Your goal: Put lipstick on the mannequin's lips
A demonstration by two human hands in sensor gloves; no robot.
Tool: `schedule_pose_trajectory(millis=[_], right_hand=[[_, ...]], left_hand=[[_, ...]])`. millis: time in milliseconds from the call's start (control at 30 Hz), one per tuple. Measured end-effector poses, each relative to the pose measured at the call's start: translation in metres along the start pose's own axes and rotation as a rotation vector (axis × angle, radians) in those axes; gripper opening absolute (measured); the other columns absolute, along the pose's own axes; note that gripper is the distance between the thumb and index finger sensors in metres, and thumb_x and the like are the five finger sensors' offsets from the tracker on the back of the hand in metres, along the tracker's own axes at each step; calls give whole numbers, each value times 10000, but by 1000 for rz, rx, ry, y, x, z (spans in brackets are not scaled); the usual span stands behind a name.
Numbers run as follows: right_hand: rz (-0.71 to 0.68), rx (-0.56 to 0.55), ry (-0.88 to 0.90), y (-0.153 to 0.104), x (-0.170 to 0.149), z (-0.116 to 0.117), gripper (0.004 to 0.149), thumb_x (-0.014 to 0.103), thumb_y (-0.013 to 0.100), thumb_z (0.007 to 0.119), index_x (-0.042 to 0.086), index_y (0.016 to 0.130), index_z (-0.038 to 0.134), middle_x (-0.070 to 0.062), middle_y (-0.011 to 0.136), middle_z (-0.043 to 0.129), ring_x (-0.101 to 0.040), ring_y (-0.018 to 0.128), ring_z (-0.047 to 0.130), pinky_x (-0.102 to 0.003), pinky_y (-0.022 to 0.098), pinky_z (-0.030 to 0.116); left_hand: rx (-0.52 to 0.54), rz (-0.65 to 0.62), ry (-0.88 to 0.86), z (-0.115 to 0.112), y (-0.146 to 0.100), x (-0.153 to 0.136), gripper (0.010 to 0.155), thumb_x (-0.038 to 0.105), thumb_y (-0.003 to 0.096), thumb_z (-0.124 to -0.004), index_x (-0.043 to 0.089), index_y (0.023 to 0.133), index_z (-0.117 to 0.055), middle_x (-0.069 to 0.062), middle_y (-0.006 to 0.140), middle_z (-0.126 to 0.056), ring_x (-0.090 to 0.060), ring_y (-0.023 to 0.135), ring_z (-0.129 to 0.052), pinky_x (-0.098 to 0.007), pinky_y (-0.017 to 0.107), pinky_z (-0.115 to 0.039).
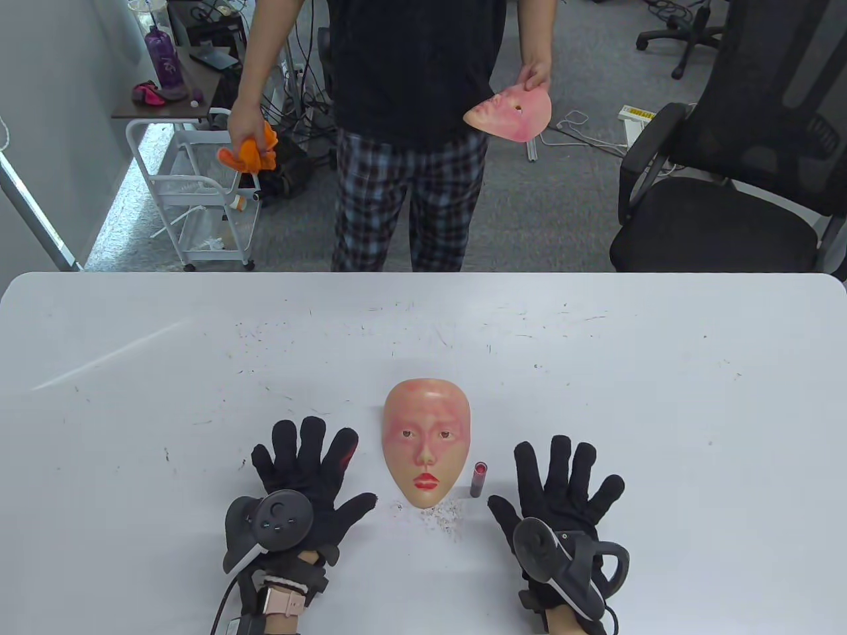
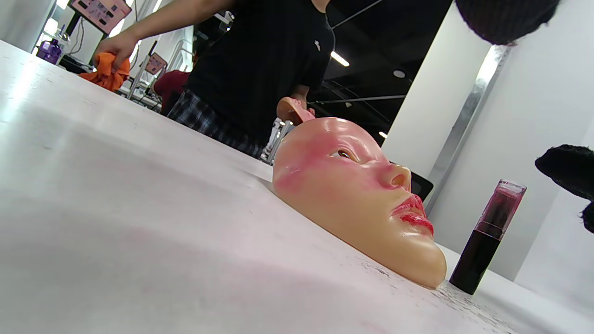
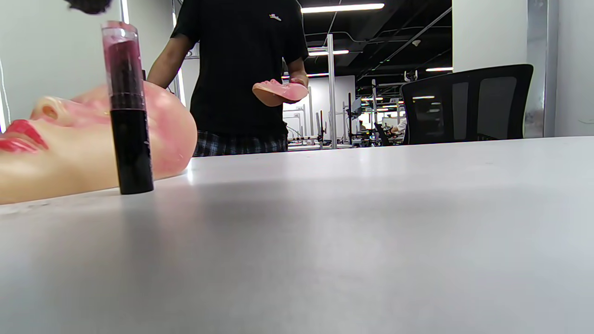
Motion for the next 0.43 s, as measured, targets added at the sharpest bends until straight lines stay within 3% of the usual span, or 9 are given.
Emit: schedule_pose_trajectory(millis=[433], right_hand=[[6,21,-2,-1,0,2,817,674,429,645,348,1120,358,-143,1224,256,-425,1125,197,-688,671,17]], left_hand=[[10,20,-55,1,-1,-4,867,748,489,-638,467,1197,-224,-46,1255,-36,-349,1062,167,-672,655,96]])
Point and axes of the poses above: the tracker on the back of each hand, its own x axis roughly to the thumb side, its own y axis roughly from the wrist to the fingertips, z = x × y, the point moved 3 cm from there along y, roughly from the wrist to the fingertips
